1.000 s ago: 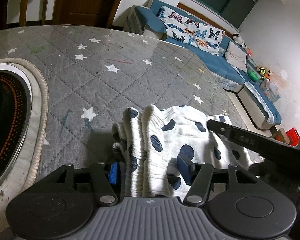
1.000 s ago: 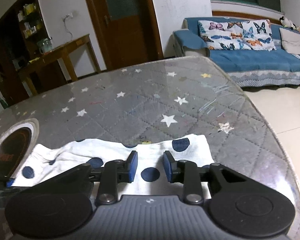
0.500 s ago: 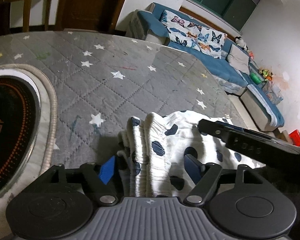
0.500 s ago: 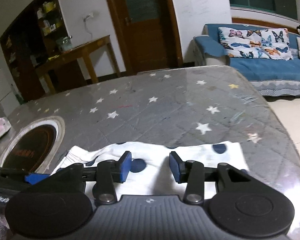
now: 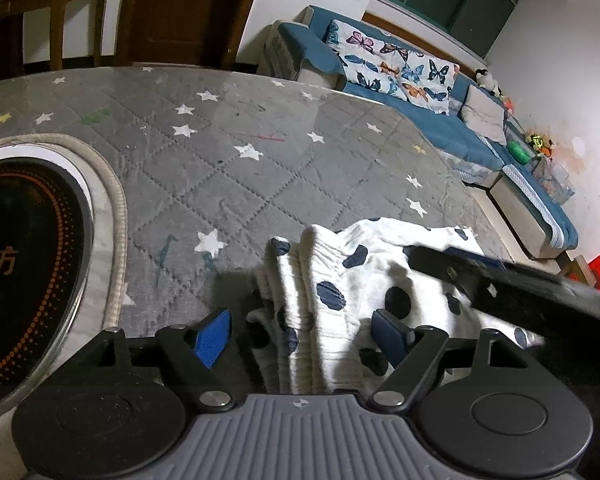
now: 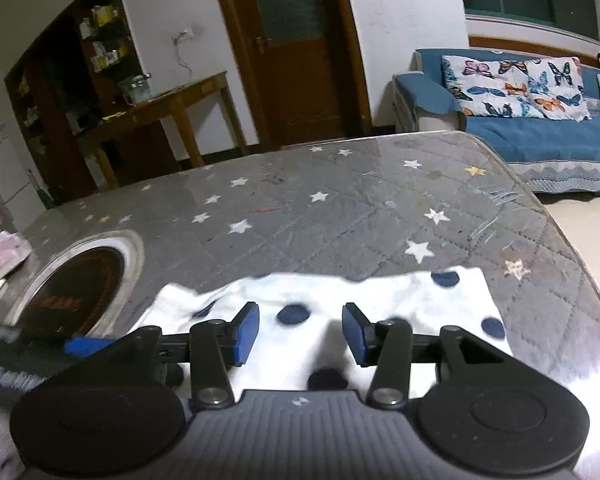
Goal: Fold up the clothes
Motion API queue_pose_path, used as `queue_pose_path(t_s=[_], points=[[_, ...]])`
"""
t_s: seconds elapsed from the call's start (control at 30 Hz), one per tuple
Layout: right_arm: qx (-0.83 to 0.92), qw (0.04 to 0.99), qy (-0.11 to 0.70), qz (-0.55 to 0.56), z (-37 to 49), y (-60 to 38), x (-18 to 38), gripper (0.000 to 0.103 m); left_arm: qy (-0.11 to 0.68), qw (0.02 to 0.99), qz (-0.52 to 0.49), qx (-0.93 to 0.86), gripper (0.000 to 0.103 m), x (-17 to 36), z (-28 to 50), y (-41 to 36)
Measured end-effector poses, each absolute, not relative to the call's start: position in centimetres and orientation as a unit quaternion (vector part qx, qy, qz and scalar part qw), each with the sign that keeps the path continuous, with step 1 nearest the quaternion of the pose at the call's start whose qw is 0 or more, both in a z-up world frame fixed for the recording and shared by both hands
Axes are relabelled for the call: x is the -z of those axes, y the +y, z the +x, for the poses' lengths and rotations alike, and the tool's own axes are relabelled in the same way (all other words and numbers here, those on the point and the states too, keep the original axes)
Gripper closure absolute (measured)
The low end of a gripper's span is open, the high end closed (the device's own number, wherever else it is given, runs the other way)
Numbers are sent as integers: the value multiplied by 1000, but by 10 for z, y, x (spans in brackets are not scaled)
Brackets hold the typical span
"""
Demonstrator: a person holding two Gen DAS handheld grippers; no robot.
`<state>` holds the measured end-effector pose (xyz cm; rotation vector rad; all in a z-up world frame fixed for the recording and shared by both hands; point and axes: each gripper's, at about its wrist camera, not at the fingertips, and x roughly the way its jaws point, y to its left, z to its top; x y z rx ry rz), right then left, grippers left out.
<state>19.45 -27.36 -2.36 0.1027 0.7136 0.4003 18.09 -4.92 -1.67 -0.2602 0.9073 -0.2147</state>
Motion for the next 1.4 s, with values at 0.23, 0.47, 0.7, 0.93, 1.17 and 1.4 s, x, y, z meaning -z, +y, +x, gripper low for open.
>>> queue_pose_path(t_s=[0.23,0.47,0.7,0.93,1.17,1.4], points=[[-217,911,351,14,148,-270,30,56,434,887,-124,96,23,18,181,-46],[-222,917,329,-23,105,-262,35,54,432,889,-117,92,22,20,180,-46],[-218,923,317,4,82,-283,28,53,429,892,-112,88,19,19,177,-44],[-163,926,339,30,90,-320,34,53,431,892,-107,84,16,20,177,-45],[-170,928,330,35,102,-328,23,53,420,898,-101,84,14,11,180,-46],[-160,930,327,46,143,-330,21,53,412,904,-90,76,14,5,199,-58]])
